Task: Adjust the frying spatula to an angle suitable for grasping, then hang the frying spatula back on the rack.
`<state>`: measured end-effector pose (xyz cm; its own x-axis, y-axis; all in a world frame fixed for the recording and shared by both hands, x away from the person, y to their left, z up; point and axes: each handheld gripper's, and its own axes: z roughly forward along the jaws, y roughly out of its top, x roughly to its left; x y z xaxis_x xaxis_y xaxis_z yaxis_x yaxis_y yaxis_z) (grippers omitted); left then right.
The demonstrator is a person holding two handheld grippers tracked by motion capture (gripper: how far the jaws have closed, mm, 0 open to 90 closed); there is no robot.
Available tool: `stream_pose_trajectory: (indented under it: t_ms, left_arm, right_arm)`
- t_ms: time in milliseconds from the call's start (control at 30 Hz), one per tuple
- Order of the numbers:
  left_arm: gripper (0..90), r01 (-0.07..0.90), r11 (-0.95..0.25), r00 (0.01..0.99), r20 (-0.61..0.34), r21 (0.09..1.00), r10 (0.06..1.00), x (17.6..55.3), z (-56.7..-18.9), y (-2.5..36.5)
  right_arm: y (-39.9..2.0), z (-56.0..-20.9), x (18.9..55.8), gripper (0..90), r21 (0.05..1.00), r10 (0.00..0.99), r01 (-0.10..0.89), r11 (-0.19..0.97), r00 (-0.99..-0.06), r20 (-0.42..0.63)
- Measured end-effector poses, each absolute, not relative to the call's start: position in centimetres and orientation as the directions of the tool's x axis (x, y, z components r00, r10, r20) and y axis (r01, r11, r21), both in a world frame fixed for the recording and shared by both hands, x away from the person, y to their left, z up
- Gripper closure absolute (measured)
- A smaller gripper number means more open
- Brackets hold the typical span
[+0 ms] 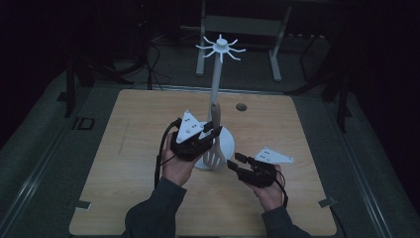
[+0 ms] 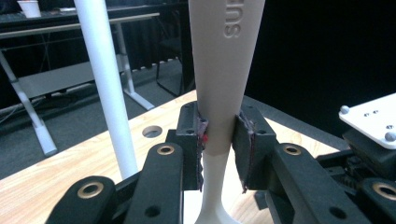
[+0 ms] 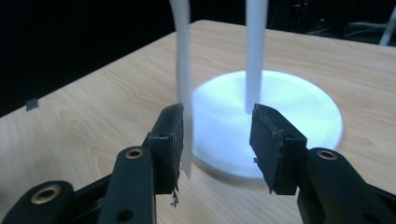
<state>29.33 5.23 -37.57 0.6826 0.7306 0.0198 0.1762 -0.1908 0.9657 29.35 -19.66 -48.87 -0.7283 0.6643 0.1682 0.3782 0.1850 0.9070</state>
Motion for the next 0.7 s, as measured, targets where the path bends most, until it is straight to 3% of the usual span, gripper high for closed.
stream_pose_trajectory:
  t_ms: [700]
  left_arm:
    - [73.4,0.145,-0.176,0.603,0.054,0.974,0.796,29.3,-35.8,4.5]
  right_arm:
    - [-23.5,-51.4,28.2,54.7,0.889,0.729,0.420,0.181,-0.664,0.165]
